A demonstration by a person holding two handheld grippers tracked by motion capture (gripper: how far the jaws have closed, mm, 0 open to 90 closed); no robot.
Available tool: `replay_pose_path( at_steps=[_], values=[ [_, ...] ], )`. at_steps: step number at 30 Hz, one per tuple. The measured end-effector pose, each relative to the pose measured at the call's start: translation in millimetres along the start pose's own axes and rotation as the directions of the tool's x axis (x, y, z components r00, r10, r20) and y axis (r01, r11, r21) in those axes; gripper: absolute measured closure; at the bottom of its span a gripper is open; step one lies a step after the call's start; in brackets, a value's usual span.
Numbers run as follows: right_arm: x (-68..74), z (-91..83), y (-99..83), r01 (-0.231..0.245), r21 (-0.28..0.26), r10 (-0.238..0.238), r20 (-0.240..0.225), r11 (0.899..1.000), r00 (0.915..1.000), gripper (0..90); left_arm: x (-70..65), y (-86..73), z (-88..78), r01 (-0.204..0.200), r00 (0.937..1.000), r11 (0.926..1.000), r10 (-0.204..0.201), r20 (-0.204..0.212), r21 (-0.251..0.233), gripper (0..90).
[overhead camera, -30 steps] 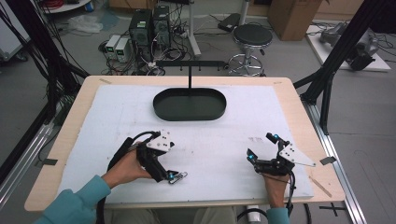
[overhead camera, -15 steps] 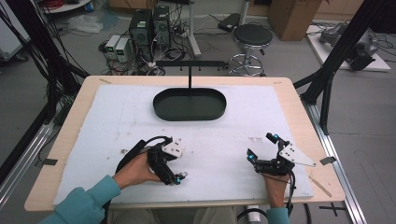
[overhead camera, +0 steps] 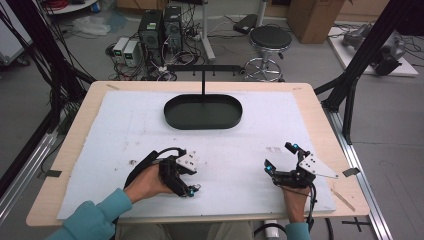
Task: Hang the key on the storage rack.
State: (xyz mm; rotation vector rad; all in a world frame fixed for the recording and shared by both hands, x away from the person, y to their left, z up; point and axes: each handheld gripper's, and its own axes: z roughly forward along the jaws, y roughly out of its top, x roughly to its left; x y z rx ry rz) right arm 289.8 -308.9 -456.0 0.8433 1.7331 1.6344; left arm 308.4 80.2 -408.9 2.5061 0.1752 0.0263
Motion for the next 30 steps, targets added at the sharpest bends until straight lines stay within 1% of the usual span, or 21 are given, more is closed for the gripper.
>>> replay_pose_path(
  at_steps=[1, 2, 3, 4, 5, 7, 9, 11, 13, 14, 15, 16, 20, 21, 23, 24, 30],
  values=[
    [0.0, 0.0, 0.0, 0.001, 0.000, -0.001, 0.000, 1.000, 1.0000, 0.9, -0.1, 0.1, 0.0, -0.002, 1.0000, 1.0000, 0.002, 0.004, 0.005, 41.7],
    [0.0, 0.0, 0.0, 0.000, 0.000, 0.000, 0.000, 1.000, 1.0000, 0.9, -1.0, -0.1, 0.7, 0.002, 1.0000, 1.0000, -0.002, 0.006, 0.000, 46.4],
    [0.0, 0.0, 0.0, 0.000, 0.000, 0.000, 0.000, 1.000, 1.0000, 1.0, -1.4, 0.0, 0.8, 0.000, 1.0000, 1.0000, 0.000, 0.003, 0.003, 49.1],
    [0.0, 0.0, 0.0, 0.000, 0.000, 0.000, 0.000, 1.000, 1.0000, 0.9, -1.6, -0.1, 0.8, -0.002, 1.0000, 1.0000, 0.002, 0.008, 0.009, 52.8],
    [0.0, 0.0, 0.0, 0.000, 0.000, 0.000, 0.000, 1.000, 1.0000, 0.9, -1.7, -0.2, 1.1, -0.009, 0.9999, 0.9998, 0.009, 0.010, 0.016, 54.9],
    [0.0, 0.0, 0.0, 0.000, 0.000, 0.000, 0.000, 1.000, 1.0000, 0.9, -2.2, -0.1, 1.2, -0.010, 0.9998, 0.9997, 0.009, 0.017, 0.024, 59.7],
    [0.0, 0.0, 0.0, 0.000, 0.000, 0.000, 0.000, 1.000, 1.0000, 0.9, -2.8, 0.0, 1.6, -0.008, 0.9999, 0.9996, 0.007, 0.013, 0.028, 64.2],
    [0.0, 0.0, 0.0, -0.001, 0.000, 0.001, 0.000, 1.000, 1.0000, 0.9, -2.7, -0.1, 1.9, -0.009, 0.9998, 0.9995, 0.009, 0.017, 0.031, 69.0],
    [0.0, 0.1, 0.0, 0.001, 0.000, -0.001, 0.000, 1.000, 1.0000, 0.9, -2.6, 0.1, 1.8, -0.013, 0.9998, 0.9993, 0.013, 0.015, 0.036, 70.0],
    [0.0, 0.0, 0.0, 0.000, 0.000, 0.000, 0.000, 1.000, 1.0000, 0.9, -3.0, -0.1, 2.3, -0.009, 0.9998, 0.9993, 0.008, 0.018, 0.036, 73.1],
    [-0.2, -0.1, 0.0, 0.002, 0.001, -0.002, -0.001, 1.000, 1.0000, 0.9, -3.2, 0.0, 2.4, -0.008, 0.9998, 0.9992, 0.008, 0.019, 0.038, 74.3],
    [0.0, -0.2, 0.0, -0.003, 0.002, 0.003, 0.001, 1.000, 1.0000, 0.9, -3.1, 0.1, 2.3, -0.017, 0.9997, 0.9990, 0.016, 0.018, 0.042, 74.6],
    [-0.2, 0.0, 0.0, 0.001, 0.001, -0.001, -0.001, 1.000, 1.0000, 0.9, -3.8, 0.3, 3.3, -0.013, 0.9997, 0.9987, 0.012, 0.023, 0.049, 78.9],
    [-0.2, 0.0, 0.0, 0.001, 0.001, -0.001, 0.000, 1.000, 1.0000, 0.9, -3.8, 0.2, 3.6, -0.011, 0.9996, 0.9987, 0.010, 0.026, 0.049, 78.9],
    [0.0, -0.1, -0.1, -0.003, 0.001, 0.003, 0.001, 1.000, 1.0000, 0.9, -4.0, 0.1, 4.3, -0.016, 0.9997, 0.9986, 0.015, 0.018, 0.051, 80.1],
    [-0.1, -0.2, -0.1, -0.003, 0.002, 0.003, -0.001, 1.000, 1.0000, 0.9, -3.5, 0.3, 4.5, -0.019, 0.9995, 0.9985, 0.018, 0.027, 0.052, 81.2],
    [0.0, -0.1, 0.0, -0.005, 0.001, 0.005, -0.001, 1.000, 1.0000, 0.9, -3.6, 0.7, 4.8, -0.014, 0.9996, 0.9986, 0.012, 0.024, 0.051, 83.9]
  ],
)
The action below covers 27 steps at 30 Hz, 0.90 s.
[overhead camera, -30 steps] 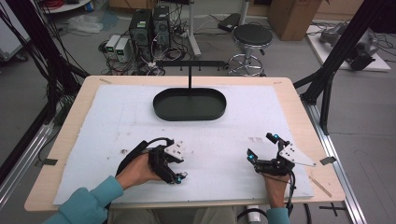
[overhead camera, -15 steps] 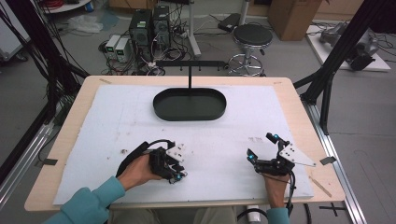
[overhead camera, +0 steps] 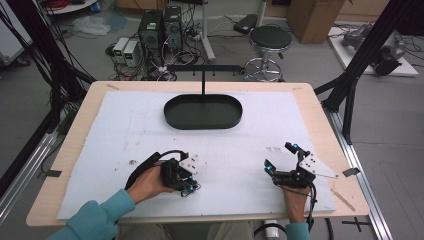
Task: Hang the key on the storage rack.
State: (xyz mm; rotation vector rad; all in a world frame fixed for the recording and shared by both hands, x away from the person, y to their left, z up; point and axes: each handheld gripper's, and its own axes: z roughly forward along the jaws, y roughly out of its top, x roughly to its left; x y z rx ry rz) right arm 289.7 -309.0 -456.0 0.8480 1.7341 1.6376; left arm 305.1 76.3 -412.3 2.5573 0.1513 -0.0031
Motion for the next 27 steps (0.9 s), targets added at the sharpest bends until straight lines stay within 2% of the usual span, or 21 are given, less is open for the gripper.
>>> replay_pose_path(
  at_steps=[14, 18, 22, 24, 25, 26, 27],
  values=[
    [0.0, 0.0, 0.0, 0.002, 0.000, -0.002, 0.001, 1.000, 1.0000, 0.9, 1.5, 0.0, -2.8, 0.017, 0.9998, 0.9998, -0.017, 0.013, 0.006, 88.1],
    [-0.2, 0.0, -0.1, 0.002, 0.000, -0.002, -0.001, 1.000, 1.0000, 0.9, 1.6, -0.5, -4.7, 0.022, 0.9998, 0.9994, -0.021, 0.002, -0.027, 88.2],
    [-0.4, 0.1, 0.0, 0.001, -0.002, -0.001, -0.001, 1.000, 1.0000, 0.9, 3.2, -1.3, -9.0, 0.030, 0.9995, 0.9978, -0.030, 0.009, -0.059, 88.3],
    [-0.4, 0.1, 0.0, 0.002, -0.002, -0.002, -0.001, 1.000, 1.0000, 0.9, 6.1, -2.4, -15.8, 0.043, 0.9991, 0.9931, -0.044, 0.000, -0.109, 88.3],
    [-0.4, 0.1, 0.0, 0.002, -0.002, -0.002, -0.001, 1.000, 1.0000, 0.9, 6.1, -2.4, -15.8, 0.043, 0.9991, 0.9931, -0.044, 0.000, -0.109, 88.3],
    [-0.4, 0.1, 0.0, 0.002, -0.002, -0.002, -0.001, 1.000, 1.0000, 0.9, 8.7, -3.9, -20.9, 0.069, 0.9976, 0.9863, -0.069, 0.004, -0.150, 88.3],
    [-0.4, 0.1, 0.0, 0.002, -0.002, -0.002, -0.001, 1.000, 1.0000, 0.9, 8.7, -3.9, -20.9, 0.069, 0.9976, 0.9863, -0.069, 0.004, -0.150, 88.3]
  ],
)
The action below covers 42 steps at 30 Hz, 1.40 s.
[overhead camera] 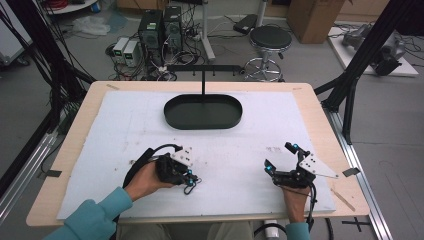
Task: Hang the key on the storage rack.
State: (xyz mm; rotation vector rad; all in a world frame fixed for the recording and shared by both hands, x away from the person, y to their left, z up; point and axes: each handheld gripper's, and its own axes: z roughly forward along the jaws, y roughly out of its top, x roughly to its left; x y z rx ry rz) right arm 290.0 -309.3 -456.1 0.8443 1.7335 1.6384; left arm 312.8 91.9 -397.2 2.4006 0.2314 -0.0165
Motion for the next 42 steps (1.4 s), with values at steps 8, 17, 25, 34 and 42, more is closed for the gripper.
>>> replay_pose_path(
  at_steps=[8, 17, 25, 34, 42],
  values=[
    [0.1, 0.0, 0.0, -0.001, 0.000, 0.001, 0.000, 1.000, 1.0000, 1.0, 12.6, -5.5, -23.8, 0.065, 0.9970, 0.9885, -0.070, -0.032, -0.136, 88.3],
    [0.3, -0.1, 0.0, -0.002, 0.002, 0.002, -0.001, 1.000, 1.0000, 0.9, 34.8, -1.9, -60.6, 0.080, 0.9892, 0.9672, -0.107, -0.100, -0.241, 88.4],
    [0.0, 0.0, 0.0, 0.000, 0.000, 0.000, 0.000, 1.000, 1.0000, 0.9, 66.1, 16.9, -104.0, 0.038, 0.9753, 0.9609, -0.095, -0.199, -0.274, 88.3],
    [0.0, 0.0, 0.0, 0.000, 0.000, 0.000, 0.000, 1.000, 1.0000, 0.9, 94.5, 44.4, -139.3, -0.006, 0.9581, 0.9631, -0.071, -0.277, -0.269, 88.3],
    [-0.1, -0.1, 0.0, 0.000, 0.000, 0.000, 0.000, 1.000, 1.0000, 0.9, 121.4, 60.4, -150.5, 0.006, 0.9567, 0.9665, -0.080, -0.280, -0.257, 88.3]
  ],
)
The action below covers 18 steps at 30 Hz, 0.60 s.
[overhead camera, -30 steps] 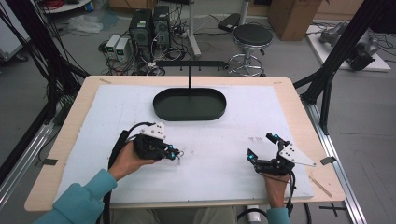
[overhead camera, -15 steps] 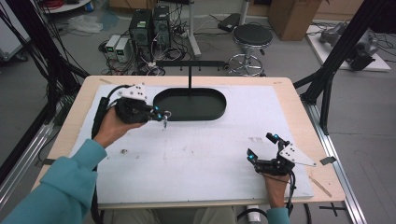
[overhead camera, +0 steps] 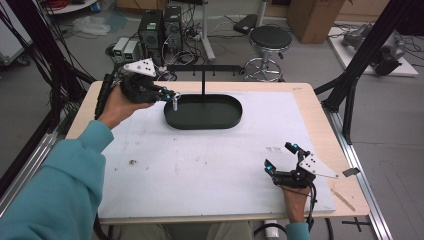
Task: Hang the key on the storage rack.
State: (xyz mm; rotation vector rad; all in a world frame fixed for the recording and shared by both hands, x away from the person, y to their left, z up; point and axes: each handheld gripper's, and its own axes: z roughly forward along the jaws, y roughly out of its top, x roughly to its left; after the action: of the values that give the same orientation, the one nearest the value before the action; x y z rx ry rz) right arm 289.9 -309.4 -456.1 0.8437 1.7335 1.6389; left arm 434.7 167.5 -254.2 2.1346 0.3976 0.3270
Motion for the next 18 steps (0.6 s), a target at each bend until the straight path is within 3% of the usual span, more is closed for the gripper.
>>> replay_pose_path(
  at_steps=[15, 18],
  values=[
    [0.4, -0.3, 0.0, -0.001, 0.001, 0.001, 0.002, 1.000, 1.0000, 1.0, 48.9, 22.4, 10.8, 0.062, 0.9966, 0.9981, -0.061, -0.055, 0.008, 88.3],
    [0.0, -0.2, 0.0, -0.001, -0.001, 0.001, 0.001, 1.000, 1.0000, 0.9, 53.6, 23.7, 12.5, 0.067, 0.9961, 0.9975, -0.065, -0.060, 0.022, 88.3]
  ],
)
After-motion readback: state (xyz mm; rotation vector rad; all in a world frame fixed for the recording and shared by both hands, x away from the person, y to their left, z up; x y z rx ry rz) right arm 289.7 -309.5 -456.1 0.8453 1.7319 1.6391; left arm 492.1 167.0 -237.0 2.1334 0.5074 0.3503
